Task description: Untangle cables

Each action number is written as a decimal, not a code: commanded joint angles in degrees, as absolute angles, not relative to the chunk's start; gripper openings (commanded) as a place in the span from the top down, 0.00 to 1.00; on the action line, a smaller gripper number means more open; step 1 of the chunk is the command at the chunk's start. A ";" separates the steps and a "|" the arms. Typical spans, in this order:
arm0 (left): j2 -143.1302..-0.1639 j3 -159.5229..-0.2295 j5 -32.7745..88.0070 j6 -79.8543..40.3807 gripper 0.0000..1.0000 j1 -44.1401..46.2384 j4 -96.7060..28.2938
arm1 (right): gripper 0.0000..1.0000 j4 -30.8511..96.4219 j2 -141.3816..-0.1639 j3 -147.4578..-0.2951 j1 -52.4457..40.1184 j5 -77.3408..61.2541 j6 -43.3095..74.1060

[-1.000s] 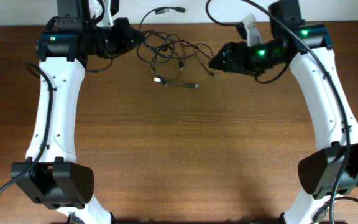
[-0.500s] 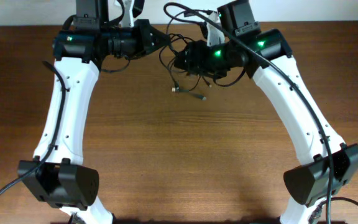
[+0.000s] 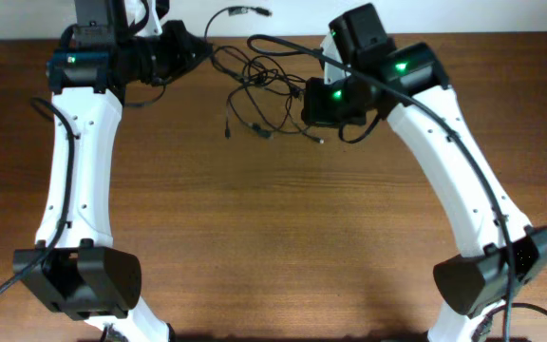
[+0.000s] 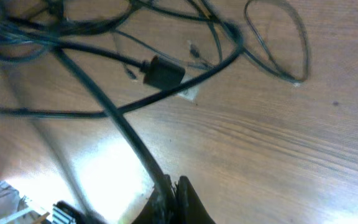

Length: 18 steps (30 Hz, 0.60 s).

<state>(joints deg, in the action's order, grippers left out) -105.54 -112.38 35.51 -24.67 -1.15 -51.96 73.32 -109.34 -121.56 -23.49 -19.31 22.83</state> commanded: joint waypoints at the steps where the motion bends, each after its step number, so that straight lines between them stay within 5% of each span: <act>1: -104.03 -113.67 20.45 -19.35 1.00 -2.15 -54.68 | 0.96 76.47 -102.56 -129.23 -19.11 -20.62 19.68; 5: -104.03 -113.67 8.19 -19.38 0.90 -2.15 -57.60 | 0.96 78.94 -99.07 -131.83 -12.49 -25.28 18.15; 9: -104.03 -113.67 8.36 -19.38 0.43 -2.02 -58.08 | 0.96 82.83 -98.76 -131.81 -8.19 -25.30 16.78; 10: -104.03 -113.67 9.56 -19.31 0.41 -2.02 -58.50 | 0.96 83.64 -99.04 -131.81 -8.51 -25.28 16.64; 12: -104.03 -113.67 15.31 -13.78 0.57 -1.78 -58.65 | 0.96 84.09 -99.55 -131.81 -9.63 -25.30 15.38; 14: -104.03 -113.67 22.39 -7.25 0.57 -0.82 -58.94 | 0.96 84.03 -100.25 -131.81 -10.98 -25.30 15.38; 18: -104.47 -113.30 33.95 3.40 0.38 4.23 -59.64 | 0.96 83.99 -100.99 -131.81 -12.38 -25.30 15.38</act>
